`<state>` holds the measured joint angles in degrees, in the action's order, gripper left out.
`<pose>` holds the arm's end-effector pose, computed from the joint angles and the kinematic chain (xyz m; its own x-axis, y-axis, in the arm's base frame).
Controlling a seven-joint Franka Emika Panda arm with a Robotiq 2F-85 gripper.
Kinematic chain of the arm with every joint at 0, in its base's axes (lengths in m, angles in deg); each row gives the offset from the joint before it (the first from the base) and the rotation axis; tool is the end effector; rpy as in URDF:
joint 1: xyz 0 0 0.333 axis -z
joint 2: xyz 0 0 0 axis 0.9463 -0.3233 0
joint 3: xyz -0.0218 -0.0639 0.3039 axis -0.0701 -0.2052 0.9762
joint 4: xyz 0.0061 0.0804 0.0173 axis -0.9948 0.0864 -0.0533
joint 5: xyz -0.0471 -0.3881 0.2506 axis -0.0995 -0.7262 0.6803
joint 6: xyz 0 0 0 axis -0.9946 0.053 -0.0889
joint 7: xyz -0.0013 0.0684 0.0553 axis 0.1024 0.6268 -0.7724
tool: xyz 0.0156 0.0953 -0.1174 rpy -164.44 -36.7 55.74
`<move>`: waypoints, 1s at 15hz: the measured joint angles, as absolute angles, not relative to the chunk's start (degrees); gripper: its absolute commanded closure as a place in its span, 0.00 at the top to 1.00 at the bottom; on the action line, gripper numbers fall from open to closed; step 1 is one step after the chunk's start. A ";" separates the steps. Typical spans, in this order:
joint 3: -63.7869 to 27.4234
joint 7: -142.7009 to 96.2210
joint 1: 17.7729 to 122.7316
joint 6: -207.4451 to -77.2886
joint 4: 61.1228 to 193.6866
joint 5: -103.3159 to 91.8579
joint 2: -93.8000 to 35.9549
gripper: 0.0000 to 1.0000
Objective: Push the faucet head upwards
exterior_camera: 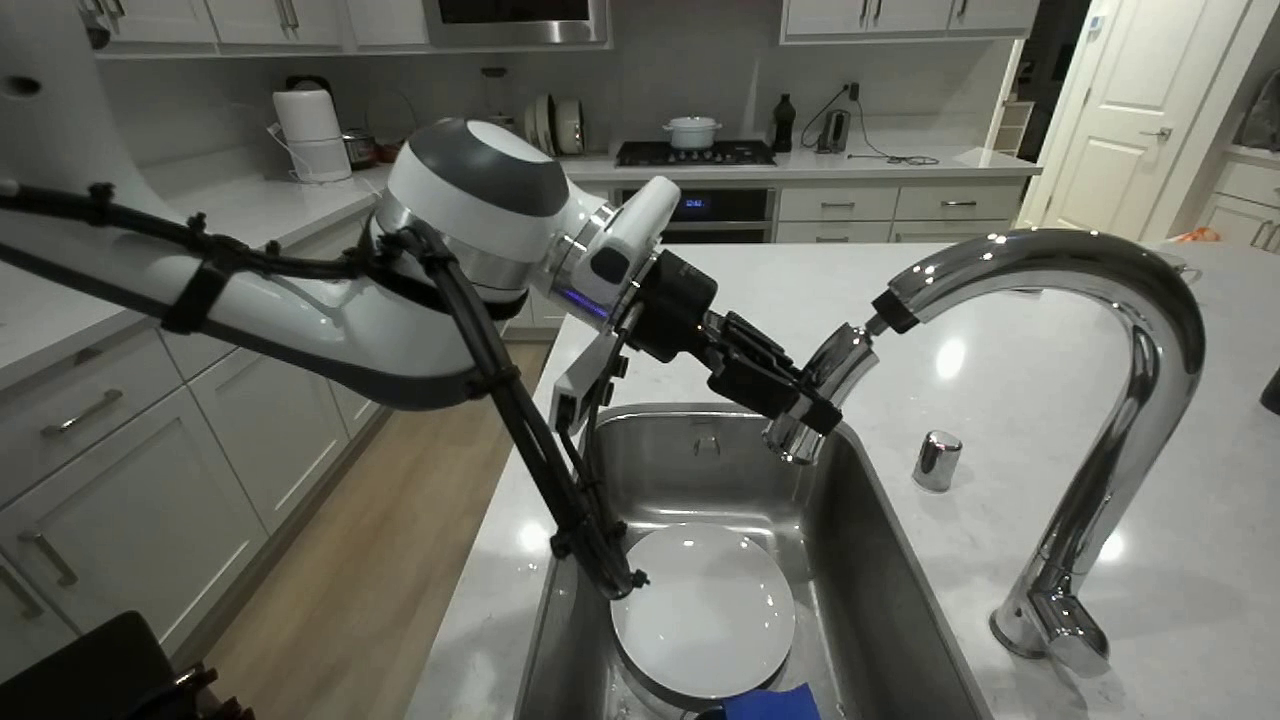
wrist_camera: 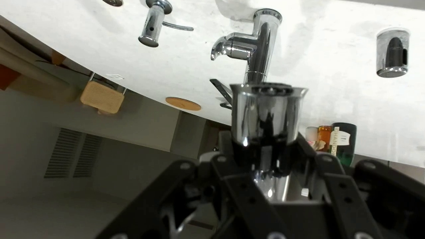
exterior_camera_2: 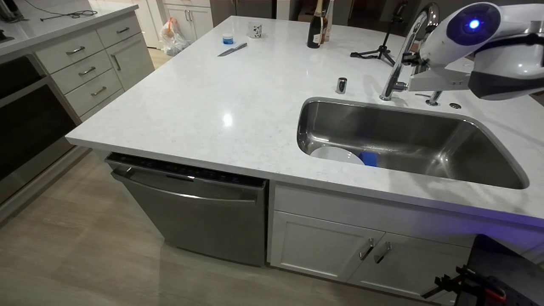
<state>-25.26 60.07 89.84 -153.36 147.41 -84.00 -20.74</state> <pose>0.6116 -0.3618 0.3778 0.4047 -0.3451 0.8468 -0.8650 -0.4448 0.2321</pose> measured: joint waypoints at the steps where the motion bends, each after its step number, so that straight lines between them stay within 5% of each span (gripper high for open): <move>1: -25.38 59.60 89.82 -153.36 147.12 -83.47 -20.73 0.20; 15: -26.37 48.36 89.31 -152.22 144.45 -72.75 -20.61 0.20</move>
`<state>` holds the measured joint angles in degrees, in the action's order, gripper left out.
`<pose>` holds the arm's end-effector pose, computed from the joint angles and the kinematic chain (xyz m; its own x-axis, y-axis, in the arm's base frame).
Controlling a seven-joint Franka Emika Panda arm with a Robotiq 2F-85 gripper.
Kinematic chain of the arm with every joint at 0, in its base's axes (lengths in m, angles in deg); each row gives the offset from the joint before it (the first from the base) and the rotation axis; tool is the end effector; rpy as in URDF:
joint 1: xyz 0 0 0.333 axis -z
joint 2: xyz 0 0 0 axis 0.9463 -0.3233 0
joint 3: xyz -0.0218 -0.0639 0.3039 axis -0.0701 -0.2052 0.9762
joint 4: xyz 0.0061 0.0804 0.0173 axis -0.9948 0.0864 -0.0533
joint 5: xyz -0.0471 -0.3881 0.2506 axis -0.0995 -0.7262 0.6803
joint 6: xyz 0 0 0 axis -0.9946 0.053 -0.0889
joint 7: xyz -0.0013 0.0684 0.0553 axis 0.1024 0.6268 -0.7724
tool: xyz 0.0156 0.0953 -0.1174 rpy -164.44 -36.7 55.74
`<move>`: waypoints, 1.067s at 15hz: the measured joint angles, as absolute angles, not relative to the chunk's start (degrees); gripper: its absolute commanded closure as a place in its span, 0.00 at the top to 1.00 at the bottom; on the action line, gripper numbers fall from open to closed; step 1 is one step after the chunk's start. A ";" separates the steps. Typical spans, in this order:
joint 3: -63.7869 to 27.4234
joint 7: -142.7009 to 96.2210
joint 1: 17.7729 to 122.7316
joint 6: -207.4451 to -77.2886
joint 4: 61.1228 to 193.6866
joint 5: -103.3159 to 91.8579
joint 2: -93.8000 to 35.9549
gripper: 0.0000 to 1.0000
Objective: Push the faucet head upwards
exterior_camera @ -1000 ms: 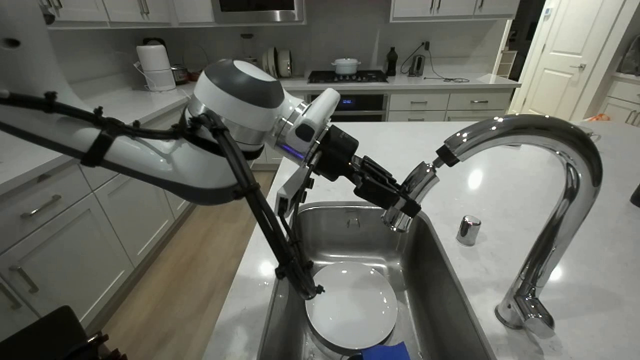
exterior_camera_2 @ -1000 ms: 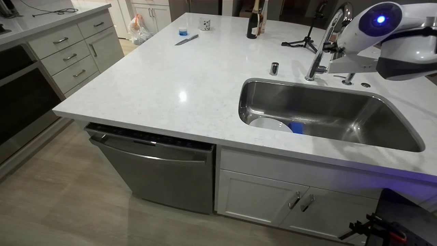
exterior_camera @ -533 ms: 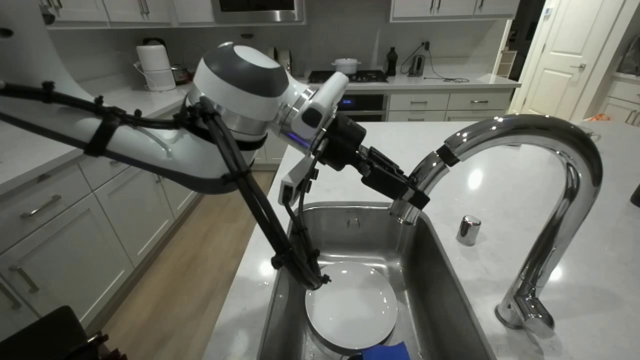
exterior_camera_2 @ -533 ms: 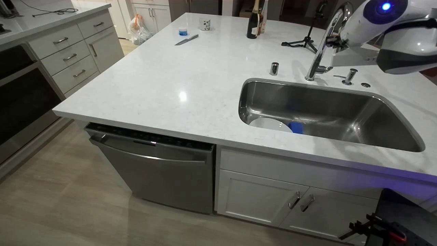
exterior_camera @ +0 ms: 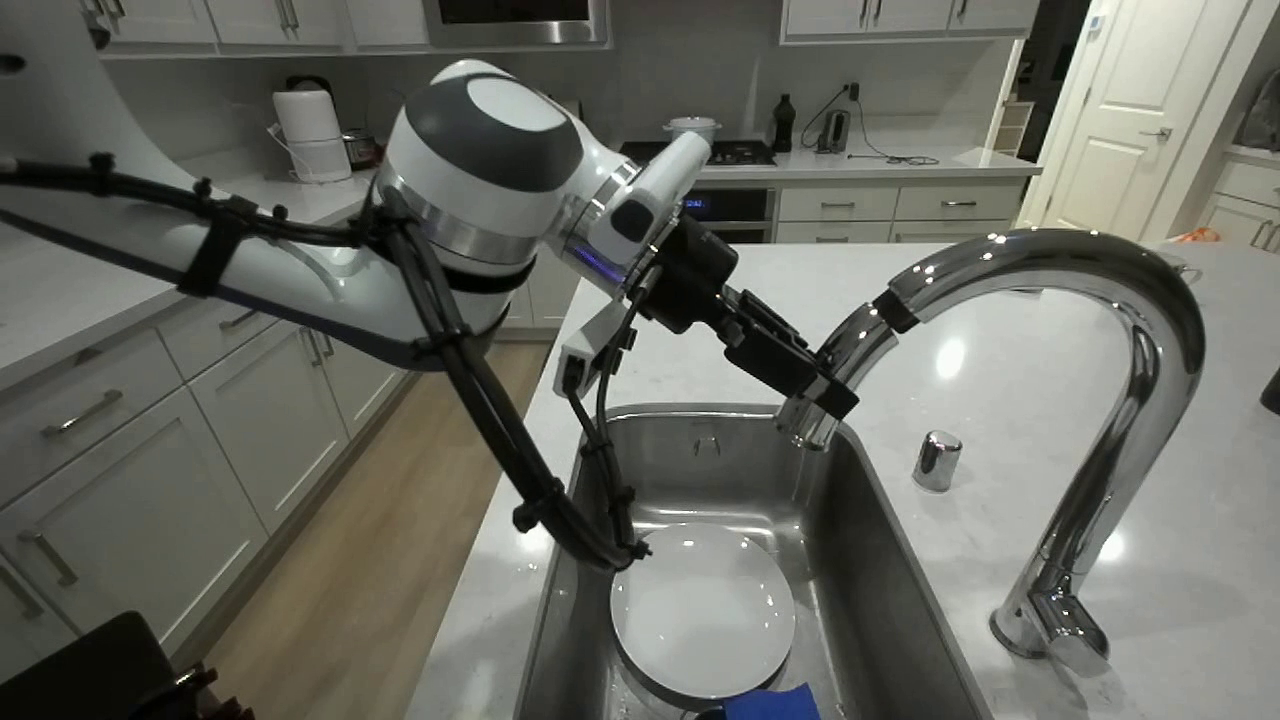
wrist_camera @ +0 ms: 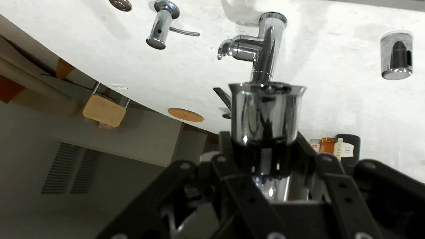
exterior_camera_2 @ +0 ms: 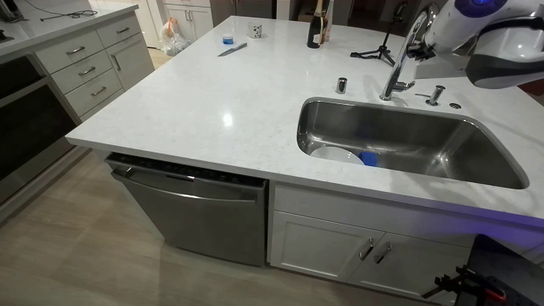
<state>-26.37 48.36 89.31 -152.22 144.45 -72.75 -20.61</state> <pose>0.6158 -0.3744 0.4072 0.4327 -0.3984 0.8088 -0.8627 -0.4434 0.2431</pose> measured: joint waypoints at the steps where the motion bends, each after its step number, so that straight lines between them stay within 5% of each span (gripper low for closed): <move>1: -26.37 47.52 89.24 -151.95 144.25 -71.41 -20.61 0.20; 16: -26.98 48.41 87.54 -147.55 142.39 -68.27 -20.66 0.20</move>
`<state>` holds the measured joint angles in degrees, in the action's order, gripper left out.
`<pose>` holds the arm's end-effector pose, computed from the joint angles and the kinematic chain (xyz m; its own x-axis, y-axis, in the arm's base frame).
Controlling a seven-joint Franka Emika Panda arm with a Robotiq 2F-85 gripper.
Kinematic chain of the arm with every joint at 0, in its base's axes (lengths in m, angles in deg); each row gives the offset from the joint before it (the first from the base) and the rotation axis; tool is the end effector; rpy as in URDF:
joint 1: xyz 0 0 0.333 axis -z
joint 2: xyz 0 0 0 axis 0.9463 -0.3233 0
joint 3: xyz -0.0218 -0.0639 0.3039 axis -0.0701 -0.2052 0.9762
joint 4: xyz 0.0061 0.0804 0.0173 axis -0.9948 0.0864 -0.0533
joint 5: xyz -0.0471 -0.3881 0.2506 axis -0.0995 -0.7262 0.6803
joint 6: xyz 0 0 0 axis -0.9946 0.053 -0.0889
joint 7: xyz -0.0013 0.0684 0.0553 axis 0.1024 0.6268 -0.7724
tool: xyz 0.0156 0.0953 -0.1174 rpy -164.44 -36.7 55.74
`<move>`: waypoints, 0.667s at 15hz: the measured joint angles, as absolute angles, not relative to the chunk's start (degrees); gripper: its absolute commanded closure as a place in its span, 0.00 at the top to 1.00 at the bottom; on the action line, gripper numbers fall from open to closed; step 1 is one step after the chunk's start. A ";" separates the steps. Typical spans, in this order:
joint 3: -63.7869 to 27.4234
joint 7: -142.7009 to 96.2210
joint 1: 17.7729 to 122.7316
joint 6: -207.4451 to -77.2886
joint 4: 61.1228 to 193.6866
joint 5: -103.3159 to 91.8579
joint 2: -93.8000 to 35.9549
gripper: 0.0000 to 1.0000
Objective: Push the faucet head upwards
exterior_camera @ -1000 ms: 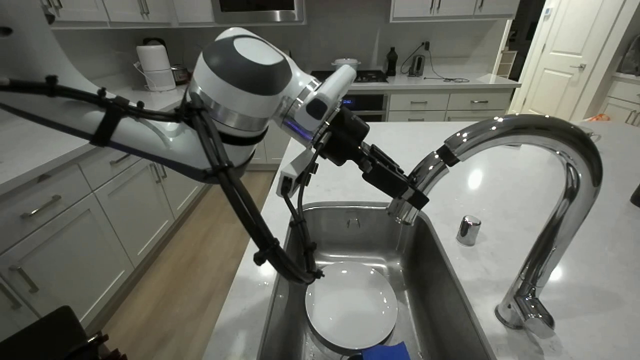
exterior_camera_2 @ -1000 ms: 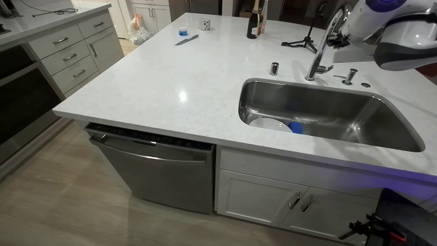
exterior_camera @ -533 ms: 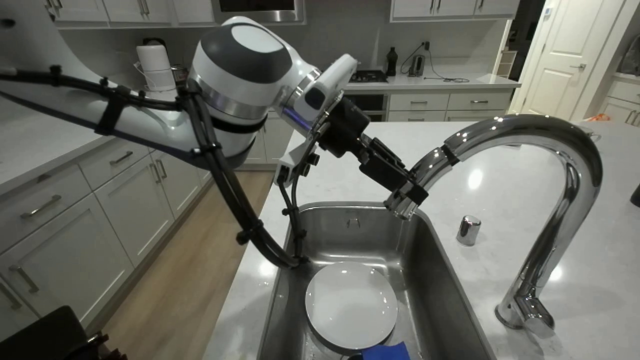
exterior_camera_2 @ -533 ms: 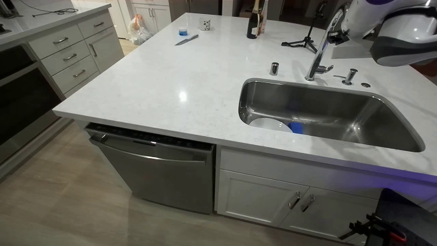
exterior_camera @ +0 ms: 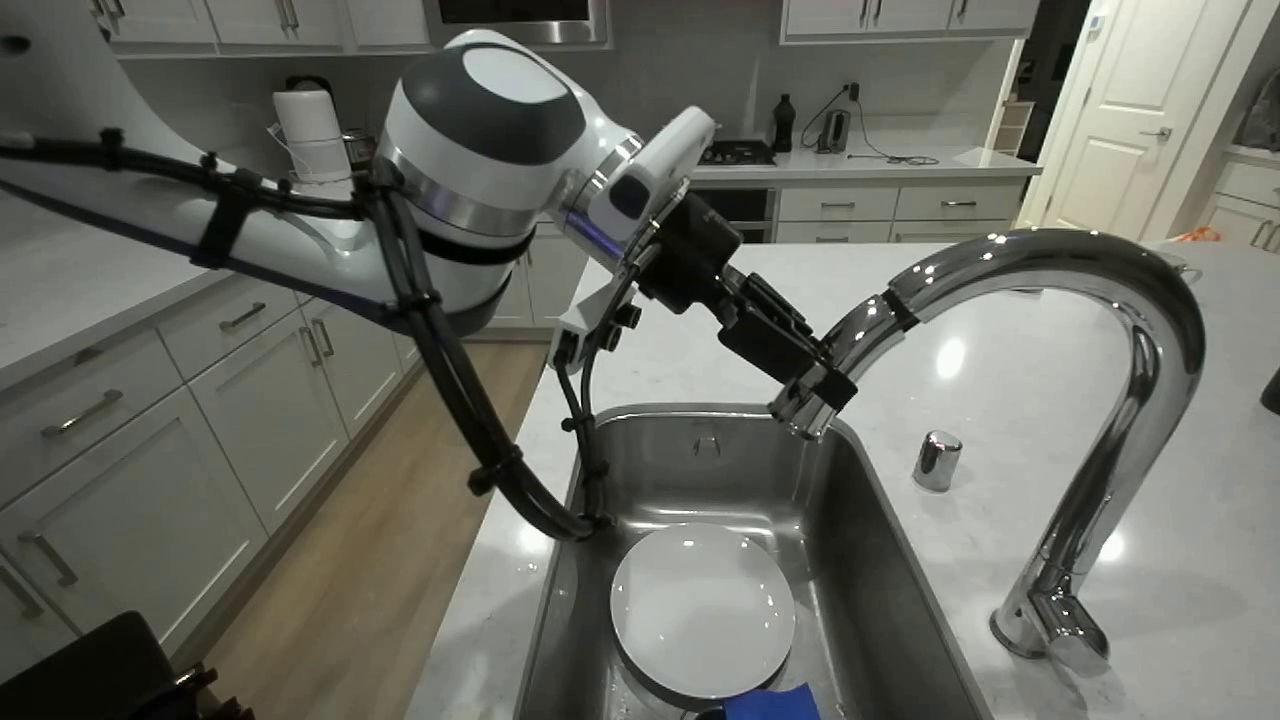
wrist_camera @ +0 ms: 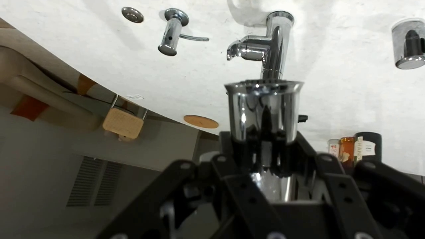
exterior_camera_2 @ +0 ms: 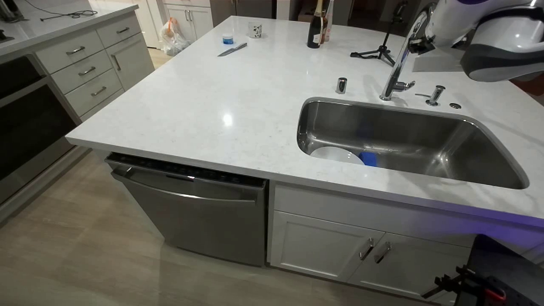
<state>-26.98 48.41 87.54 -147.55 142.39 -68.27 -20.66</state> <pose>0.6201 -0.3734 0.4232 0.3778 -0.4533 0.8073 -0.9020 -0.3768 0.2106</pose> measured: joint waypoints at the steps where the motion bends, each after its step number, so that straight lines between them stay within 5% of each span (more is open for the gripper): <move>1: -27.12 48.91 87.40 -147.55 142.35 -68.30 -20.69 0.20; 10: -28.25 54.81 87.14 -147.76 142.00 -68.04 -20.85 0.20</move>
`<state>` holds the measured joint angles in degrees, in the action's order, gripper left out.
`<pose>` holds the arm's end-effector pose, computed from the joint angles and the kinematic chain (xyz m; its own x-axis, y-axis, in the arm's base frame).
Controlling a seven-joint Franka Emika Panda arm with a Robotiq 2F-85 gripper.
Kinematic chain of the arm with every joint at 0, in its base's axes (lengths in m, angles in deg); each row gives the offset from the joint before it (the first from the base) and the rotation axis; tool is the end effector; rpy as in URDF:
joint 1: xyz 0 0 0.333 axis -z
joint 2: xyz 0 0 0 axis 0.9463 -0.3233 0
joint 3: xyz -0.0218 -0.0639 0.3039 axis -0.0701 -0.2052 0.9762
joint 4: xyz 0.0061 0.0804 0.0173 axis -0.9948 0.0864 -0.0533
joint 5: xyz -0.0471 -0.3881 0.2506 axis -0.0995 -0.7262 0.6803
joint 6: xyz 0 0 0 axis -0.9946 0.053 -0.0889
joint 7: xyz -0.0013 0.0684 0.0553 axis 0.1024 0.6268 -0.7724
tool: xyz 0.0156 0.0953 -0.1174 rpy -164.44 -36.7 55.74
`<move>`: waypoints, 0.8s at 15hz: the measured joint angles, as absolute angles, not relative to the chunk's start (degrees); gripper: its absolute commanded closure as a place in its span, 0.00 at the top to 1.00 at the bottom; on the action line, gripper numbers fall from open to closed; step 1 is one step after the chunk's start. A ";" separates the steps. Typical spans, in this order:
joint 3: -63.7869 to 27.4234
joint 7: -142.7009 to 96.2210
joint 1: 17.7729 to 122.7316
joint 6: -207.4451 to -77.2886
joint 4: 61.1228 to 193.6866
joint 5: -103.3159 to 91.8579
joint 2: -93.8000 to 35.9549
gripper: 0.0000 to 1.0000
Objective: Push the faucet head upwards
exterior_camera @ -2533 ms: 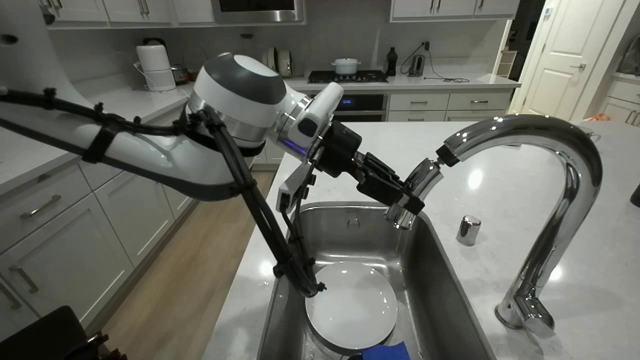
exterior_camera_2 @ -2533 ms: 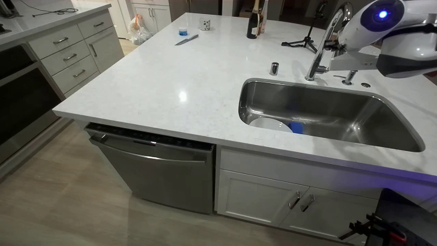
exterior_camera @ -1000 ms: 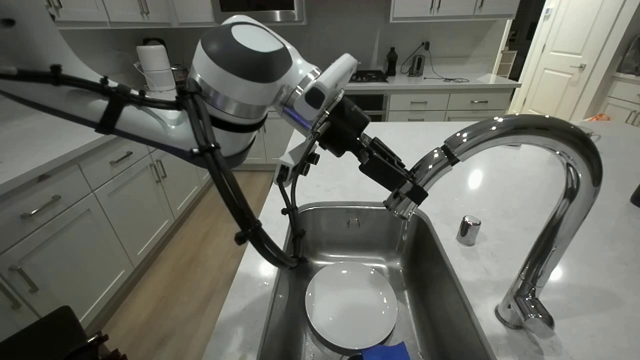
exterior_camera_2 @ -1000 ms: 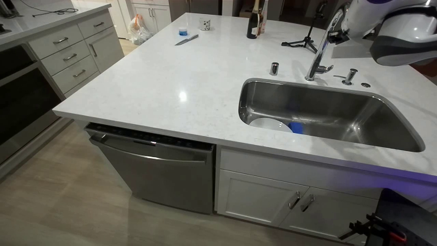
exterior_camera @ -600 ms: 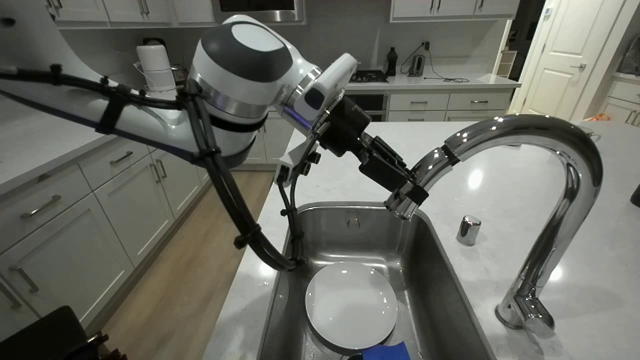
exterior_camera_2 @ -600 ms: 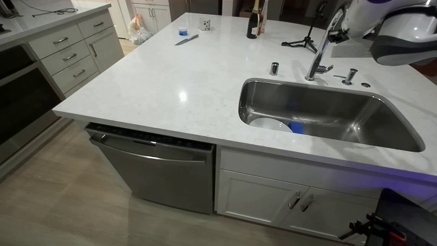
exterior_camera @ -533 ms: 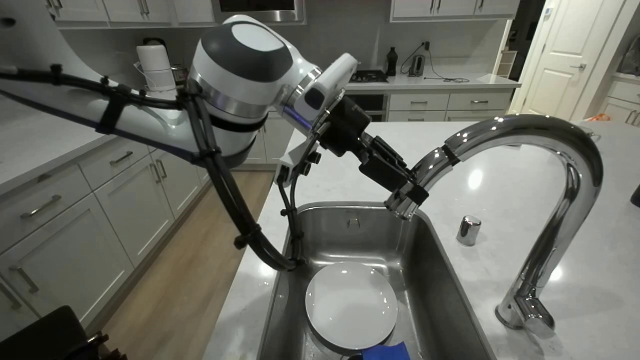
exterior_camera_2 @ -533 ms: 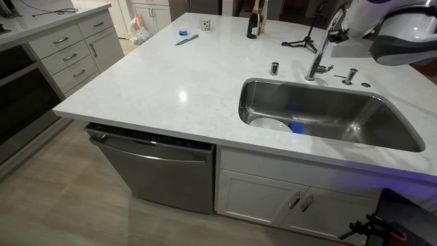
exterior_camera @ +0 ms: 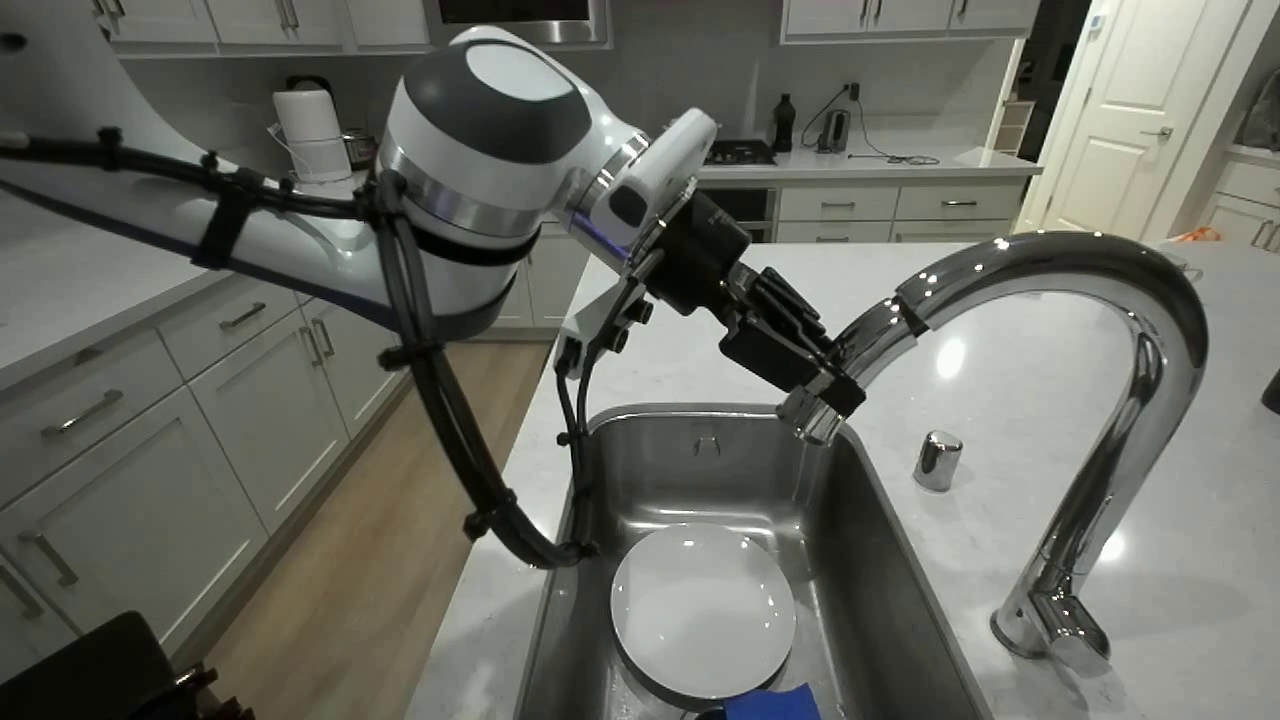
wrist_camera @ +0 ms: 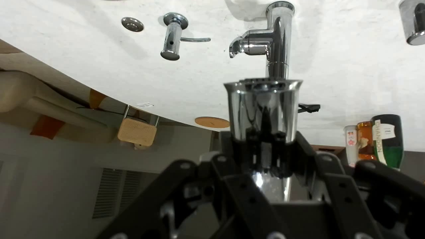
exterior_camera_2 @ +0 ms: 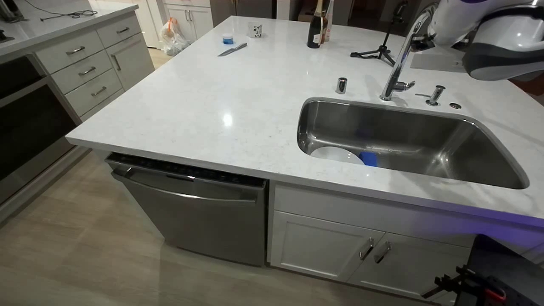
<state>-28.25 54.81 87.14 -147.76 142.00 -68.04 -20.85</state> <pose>0.6166 -0.3826 0.4257 0.2637 -0.4946 0.8282 -0.9434 -0.3111 0.1146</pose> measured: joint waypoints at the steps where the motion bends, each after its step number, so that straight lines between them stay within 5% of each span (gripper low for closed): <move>1: -28.32 55.82 87.14 -147.96 141.96 -68.04 -20.91 0.20; 12: -28.40 62.40 86.82 -148.36 141.41 -73.23 -21.67 0.20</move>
